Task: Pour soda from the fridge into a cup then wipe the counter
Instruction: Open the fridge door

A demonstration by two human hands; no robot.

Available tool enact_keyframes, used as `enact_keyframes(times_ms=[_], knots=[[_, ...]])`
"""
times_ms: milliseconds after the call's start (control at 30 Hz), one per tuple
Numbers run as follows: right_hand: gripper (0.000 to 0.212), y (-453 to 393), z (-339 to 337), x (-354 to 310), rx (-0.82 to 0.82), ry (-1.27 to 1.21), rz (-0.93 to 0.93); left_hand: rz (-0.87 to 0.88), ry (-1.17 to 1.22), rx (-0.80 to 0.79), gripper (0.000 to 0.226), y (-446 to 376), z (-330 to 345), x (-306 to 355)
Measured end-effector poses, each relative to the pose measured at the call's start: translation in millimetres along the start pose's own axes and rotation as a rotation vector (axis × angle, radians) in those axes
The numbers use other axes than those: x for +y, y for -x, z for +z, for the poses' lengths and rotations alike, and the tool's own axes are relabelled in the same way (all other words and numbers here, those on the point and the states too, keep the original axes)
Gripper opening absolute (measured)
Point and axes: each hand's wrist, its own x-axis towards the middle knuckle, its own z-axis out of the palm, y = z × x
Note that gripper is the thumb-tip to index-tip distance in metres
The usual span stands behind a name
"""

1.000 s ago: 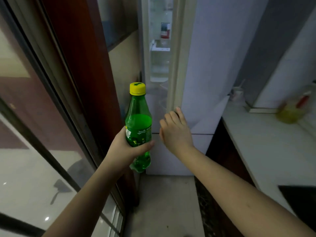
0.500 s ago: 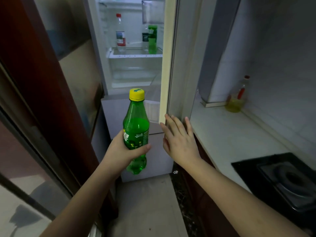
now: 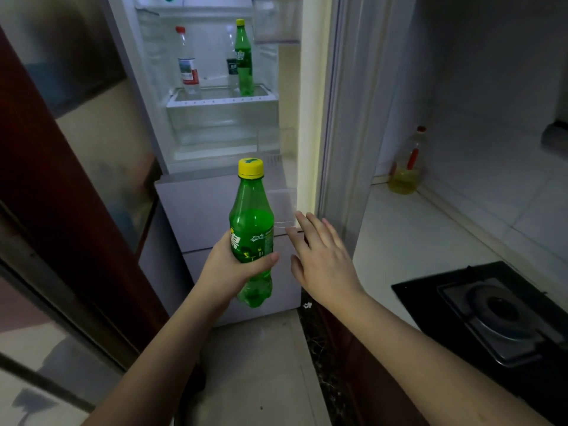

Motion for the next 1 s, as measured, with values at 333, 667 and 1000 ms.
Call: enact_keyframes(times_ms=[333, 667, 1000], knots=[[0.050, -21.4, 7.0, 14.6, 0.024, -0.060, -0.028, -0.032, -0.048, 0.113, 0.062, -5.7, -1.2, -2.1], [0.057, -88.6, 30.0, -14.7, 0.000, -0.098, -0.048, -0.040, 0.014, 0.344, 0.051, -42.2, -49.9, -14.8], [0.057, -193.0, 85.8, -63.6, -0.010, -0.087, 0.016, -0.020, -0.013, 0.380, 0.045, -131.0, -133.2, -41.2]])
